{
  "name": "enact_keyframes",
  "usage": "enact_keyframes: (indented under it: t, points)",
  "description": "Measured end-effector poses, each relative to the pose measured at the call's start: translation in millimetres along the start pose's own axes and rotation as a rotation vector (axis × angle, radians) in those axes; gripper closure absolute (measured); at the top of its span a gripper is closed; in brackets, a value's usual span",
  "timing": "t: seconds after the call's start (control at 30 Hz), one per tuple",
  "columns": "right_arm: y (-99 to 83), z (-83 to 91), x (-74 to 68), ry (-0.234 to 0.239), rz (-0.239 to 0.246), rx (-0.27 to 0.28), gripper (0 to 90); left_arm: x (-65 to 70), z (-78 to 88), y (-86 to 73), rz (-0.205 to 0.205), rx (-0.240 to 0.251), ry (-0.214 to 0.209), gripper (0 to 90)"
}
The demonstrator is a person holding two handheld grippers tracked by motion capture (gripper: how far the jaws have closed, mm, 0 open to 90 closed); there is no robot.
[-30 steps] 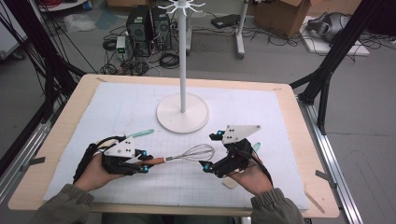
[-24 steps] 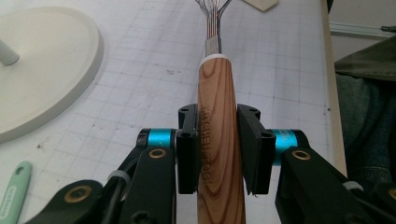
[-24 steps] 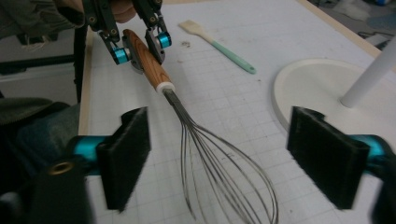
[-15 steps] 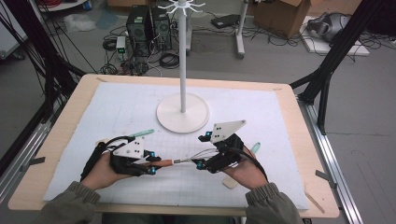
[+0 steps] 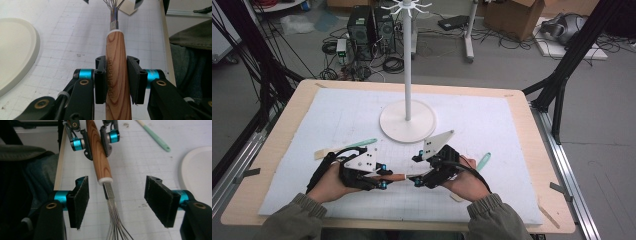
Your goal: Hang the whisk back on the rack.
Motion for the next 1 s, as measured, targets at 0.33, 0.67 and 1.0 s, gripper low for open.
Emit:
enact_keyframes:
  t: [0.33,0.67,1.0]
  points:
    - [-4.1,-16.7,-3.7,0.05,0.032,-0.097,45.3,3.6,-6.4,3.0,-0.009,-0.012,-0.011,70.4]
    - [-11.6,-29.4,-6.5,0.065,0.076,-0.21,58.0,8.6,-6.8,11.6,-0.024,0.005,-0.018,70.3]
    - [-13.1,-38.8,-6.4,0.084,0.095,-0.258,70.1,7.2,-7.4,10.6,-0.019,0.008,-0.012,70.3]
Point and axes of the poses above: each handheld gripper's, and its own axes: z roughly backward along the jaws, y roughly out of its top, x roughly to its right, the point moved 10 cm from there along -z, roughly forward along the jaws, and after that the axes turned 11 degrees about y, right-handed, at the moved point
